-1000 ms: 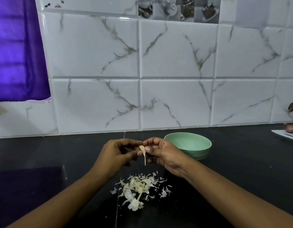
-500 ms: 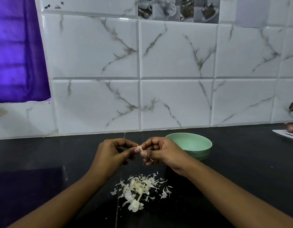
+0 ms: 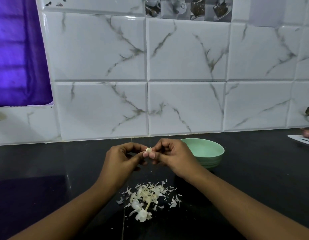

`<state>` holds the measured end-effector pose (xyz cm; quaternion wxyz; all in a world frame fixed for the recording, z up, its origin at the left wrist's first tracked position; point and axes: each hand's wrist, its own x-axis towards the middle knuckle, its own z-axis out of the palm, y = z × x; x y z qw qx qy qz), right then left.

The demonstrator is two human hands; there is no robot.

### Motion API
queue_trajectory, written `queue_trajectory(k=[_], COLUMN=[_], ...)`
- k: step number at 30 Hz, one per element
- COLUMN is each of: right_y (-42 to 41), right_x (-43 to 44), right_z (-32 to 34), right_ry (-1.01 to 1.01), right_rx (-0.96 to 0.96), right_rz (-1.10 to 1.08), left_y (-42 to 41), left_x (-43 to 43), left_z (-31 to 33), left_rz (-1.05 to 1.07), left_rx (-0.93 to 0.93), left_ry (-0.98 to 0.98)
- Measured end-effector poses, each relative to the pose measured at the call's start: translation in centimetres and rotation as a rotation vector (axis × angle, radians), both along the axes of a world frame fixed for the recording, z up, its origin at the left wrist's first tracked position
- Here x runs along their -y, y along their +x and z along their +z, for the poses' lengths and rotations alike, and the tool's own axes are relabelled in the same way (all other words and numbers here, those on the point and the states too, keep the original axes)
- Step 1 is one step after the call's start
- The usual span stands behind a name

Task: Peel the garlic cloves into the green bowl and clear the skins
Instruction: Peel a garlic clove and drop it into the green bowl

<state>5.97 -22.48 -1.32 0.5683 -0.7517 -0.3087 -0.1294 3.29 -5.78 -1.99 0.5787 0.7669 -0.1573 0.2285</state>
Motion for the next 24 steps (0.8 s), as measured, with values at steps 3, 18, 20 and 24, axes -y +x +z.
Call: queue_trajectory(k=[3, 18, 20, 24], right_y=[-0.2, -0.4, -0.2, 0.0], right_x=[0.1, 1.3, 1.7, 2.3], right_z=[0.1, 1.7, 1.8, 2.2], right_ry=[-0.125, -0.486, -0.491, -0.369], right_rx=[0.243, 0.724, 0.674, 0.528], right_rz=[-0.177, -0.214, -0.163, -0.12], left_y=[-0.1, -0.2, -0.2, -0.1], left_x=[0.0, 0.3, 0.2, 0.2], left_z=[0.1, 0.5, 0.5, 0.4], left_rz=[0.026, -0.165, -0.194, -0.217], left_rx=[0.021, -0.185, -0.211, -0.217], left_ry=[0.02, -0.275, -0.313, -0.308])
